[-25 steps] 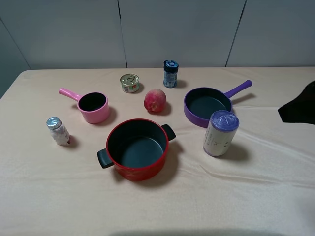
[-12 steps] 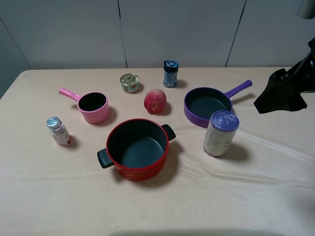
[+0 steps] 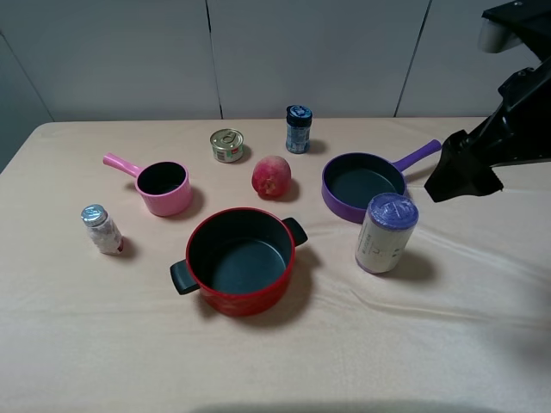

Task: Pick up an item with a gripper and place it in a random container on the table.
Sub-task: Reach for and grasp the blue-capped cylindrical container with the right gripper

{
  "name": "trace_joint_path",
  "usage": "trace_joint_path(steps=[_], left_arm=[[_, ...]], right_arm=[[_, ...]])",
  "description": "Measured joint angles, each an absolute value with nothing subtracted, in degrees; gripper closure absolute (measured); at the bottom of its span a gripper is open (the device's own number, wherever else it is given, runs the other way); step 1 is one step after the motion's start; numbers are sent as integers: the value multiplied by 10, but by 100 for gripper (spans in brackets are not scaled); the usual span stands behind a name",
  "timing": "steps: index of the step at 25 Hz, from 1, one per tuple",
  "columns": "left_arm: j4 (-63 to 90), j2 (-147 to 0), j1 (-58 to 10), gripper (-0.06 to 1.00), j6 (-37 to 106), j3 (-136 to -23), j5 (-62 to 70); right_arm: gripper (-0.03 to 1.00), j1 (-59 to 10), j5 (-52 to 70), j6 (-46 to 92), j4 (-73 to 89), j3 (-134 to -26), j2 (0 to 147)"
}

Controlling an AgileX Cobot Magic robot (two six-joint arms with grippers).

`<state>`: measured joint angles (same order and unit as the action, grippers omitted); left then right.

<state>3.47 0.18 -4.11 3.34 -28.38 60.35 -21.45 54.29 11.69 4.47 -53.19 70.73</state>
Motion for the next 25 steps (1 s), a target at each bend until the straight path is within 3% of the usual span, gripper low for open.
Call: trace_joint_path(steps=[25], left_arm=[[35, 2, -41, -5, 33, -284, 604]], right_arm=[[27, -214, 488, 140, 56, -532, 803]])
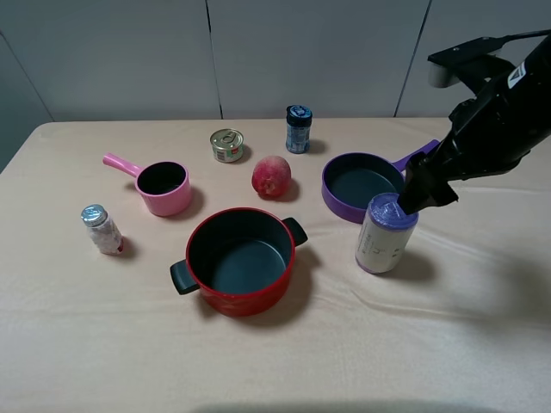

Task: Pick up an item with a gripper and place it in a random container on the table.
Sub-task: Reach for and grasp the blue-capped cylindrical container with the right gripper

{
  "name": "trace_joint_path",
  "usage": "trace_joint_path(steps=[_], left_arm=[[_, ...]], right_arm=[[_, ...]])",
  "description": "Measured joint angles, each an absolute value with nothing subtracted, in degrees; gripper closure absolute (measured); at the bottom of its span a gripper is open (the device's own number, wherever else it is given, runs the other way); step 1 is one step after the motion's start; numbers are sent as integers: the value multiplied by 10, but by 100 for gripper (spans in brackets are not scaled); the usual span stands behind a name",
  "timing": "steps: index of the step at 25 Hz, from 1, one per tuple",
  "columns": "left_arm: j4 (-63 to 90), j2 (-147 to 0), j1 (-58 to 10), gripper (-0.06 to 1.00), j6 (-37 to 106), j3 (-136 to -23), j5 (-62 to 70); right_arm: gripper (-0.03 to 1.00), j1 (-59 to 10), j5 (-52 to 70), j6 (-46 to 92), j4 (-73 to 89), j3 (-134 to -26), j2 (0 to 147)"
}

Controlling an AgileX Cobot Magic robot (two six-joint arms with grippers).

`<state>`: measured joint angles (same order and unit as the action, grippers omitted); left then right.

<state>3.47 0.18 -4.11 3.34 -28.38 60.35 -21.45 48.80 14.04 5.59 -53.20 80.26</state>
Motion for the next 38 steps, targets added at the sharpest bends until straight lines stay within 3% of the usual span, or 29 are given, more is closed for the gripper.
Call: trace_joint_path(steps=[38], left_arm=[[35, 2, -41, -5, 33, -284, 604]], right_arm=[[27, -214, 453, 147, 66, -532, 908]])
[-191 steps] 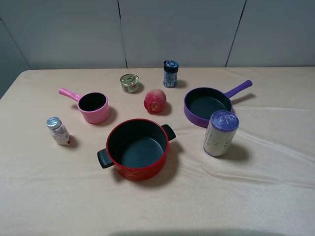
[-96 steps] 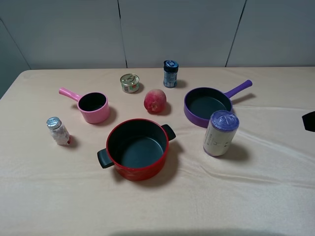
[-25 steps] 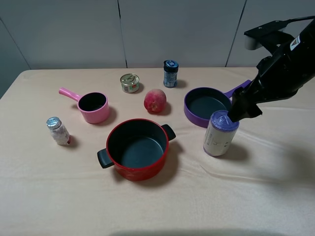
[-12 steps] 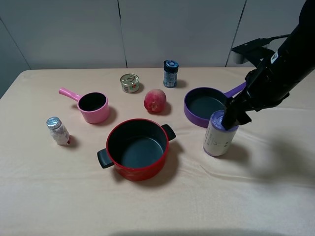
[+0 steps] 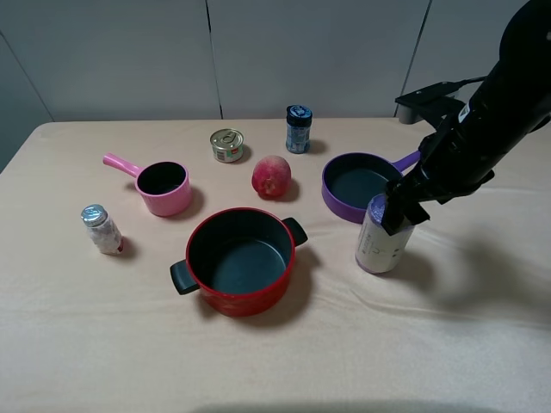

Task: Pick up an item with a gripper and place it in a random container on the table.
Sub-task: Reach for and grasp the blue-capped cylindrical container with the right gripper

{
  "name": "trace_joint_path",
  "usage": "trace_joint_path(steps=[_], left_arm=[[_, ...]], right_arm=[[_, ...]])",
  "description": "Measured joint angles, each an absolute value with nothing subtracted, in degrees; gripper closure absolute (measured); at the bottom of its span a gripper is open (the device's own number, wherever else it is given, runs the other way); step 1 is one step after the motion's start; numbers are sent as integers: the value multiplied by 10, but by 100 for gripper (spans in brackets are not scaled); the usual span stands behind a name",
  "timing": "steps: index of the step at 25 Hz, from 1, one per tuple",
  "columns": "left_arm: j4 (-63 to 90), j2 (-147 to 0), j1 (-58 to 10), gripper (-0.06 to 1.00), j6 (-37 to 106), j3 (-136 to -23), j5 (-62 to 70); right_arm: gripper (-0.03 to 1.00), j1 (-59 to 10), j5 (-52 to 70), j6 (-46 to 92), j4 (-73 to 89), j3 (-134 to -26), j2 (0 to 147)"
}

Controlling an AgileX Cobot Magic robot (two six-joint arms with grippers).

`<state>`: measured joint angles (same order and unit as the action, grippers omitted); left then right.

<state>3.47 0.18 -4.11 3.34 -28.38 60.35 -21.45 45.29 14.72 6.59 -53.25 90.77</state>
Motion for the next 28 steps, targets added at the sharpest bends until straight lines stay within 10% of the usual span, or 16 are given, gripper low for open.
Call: trace_joint_path(steps=[28], left_arm=[[34, 2, -41, -5, 33, -284, 604]], right_arm=[[27, -218, 438, 210, 114, -536, 949]])
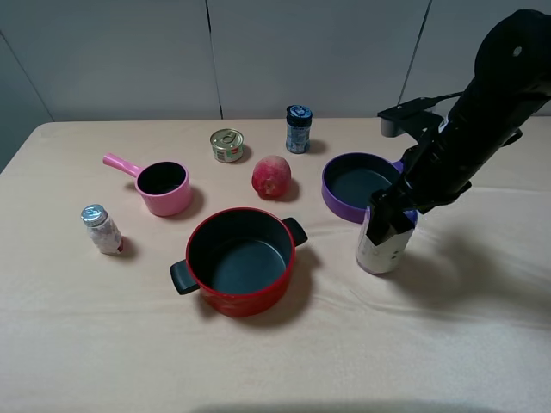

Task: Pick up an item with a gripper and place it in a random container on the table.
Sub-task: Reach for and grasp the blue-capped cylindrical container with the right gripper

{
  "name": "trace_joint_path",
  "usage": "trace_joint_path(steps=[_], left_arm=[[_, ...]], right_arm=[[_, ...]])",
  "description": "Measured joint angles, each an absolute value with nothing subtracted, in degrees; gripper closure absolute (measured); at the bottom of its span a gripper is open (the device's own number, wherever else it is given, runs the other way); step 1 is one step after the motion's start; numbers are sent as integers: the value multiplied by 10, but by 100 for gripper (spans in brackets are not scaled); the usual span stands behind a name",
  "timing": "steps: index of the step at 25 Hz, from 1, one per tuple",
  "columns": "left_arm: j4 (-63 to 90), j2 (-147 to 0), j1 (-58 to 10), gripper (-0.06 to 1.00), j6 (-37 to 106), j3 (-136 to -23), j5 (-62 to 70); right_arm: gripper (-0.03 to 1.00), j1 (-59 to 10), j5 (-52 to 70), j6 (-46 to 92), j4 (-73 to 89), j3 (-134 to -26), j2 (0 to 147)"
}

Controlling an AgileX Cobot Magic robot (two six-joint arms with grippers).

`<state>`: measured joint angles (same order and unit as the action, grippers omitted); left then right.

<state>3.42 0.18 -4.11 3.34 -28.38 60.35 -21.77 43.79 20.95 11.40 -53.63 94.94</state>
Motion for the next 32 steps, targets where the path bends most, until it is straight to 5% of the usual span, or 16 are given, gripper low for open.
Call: trace_joint_path(steps=[32], left_arm=[[34, 2, -41, -5, 33, -284, 604]], right_arm=[[27, -218, 409, 238, 116, -536, 971]])
